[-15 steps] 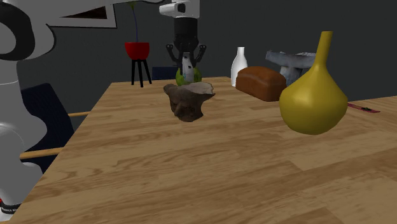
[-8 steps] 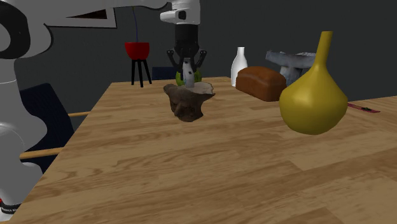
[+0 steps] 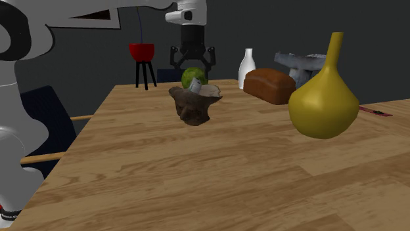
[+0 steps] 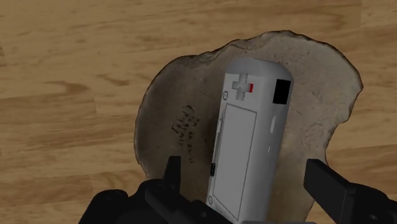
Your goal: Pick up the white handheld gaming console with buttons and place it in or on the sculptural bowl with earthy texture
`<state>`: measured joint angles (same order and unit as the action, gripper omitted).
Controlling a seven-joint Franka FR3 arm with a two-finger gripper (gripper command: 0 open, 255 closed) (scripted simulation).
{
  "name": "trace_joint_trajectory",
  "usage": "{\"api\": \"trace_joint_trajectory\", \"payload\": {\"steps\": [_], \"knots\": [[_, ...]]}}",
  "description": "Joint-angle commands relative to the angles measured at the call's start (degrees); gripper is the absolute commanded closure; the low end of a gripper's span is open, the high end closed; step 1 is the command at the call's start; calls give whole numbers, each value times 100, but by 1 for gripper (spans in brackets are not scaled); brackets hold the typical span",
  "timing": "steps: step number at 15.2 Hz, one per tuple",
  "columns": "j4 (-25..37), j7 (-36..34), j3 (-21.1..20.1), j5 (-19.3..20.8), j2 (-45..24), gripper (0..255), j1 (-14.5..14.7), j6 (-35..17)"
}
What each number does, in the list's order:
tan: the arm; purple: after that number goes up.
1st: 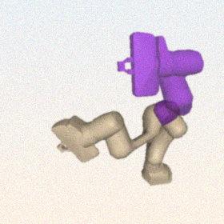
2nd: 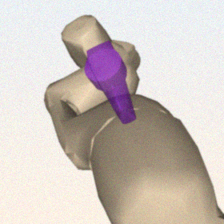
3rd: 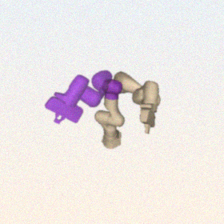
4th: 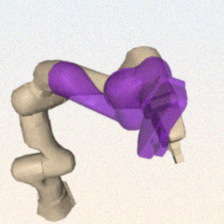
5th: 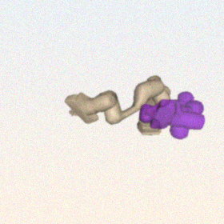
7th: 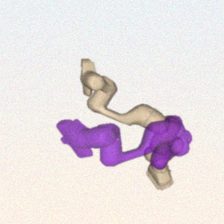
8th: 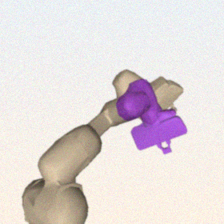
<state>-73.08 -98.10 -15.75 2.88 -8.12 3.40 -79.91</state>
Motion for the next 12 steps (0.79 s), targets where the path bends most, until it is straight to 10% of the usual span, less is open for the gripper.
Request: {"api": "trace_joint_trajectory", "payload": {"steps": [1, 5, 12], "knots": [[0, 0, 0, 0, 0, 0, 0, 0], [1757, -82, -58, 222, -684, 0, 192, 1096], [1758, -82, -54, 222, -685, 0, 195, 1097]]}}
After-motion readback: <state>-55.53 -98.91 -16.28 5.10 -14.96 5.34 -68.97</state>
